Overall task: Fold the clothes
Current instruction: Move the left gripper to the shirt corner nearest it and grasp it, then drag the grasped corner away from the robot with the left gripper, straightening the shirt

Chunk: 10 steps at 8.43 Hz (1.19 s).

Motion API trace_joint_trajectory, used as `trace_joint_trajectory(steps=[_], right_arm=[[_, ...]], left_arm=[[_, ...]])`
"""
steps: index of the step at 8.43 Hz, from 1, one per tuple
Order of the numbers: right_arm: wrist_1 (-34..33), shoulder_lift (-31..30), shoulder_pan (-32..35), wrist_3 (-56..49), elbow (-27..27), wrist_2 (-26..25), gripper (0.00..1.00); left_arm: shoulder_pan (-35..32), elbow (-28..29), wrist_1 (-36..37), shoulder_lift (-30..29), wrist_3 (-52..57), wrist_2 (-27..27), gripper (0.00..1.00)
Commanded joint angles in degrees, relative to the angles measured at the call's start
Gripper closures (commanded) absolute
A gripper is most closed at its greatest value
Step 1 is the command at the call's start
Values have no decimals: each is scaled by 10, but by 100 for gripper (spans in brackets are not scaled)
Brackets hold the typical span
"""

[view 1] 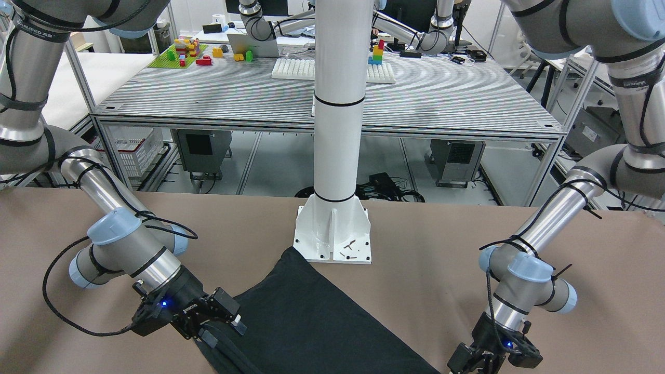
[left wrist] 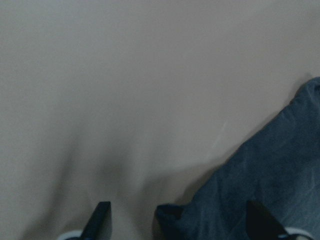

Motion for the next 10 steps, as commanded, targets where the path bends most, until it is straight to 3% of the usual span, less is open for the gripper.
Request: trace_joint_trajectory(steps=[1,8,10], right_arm=[[-1,0,-1,0,-1,0,6],[1,-1,-7,5,0,0,6],[3,-1,-22,6,0,-22,6]], left_arm=[[29,1,2,-1,0,23,5],[12,-2,3,-5,2,-10,11],[7,-1,9,-10,4,-13,11]])
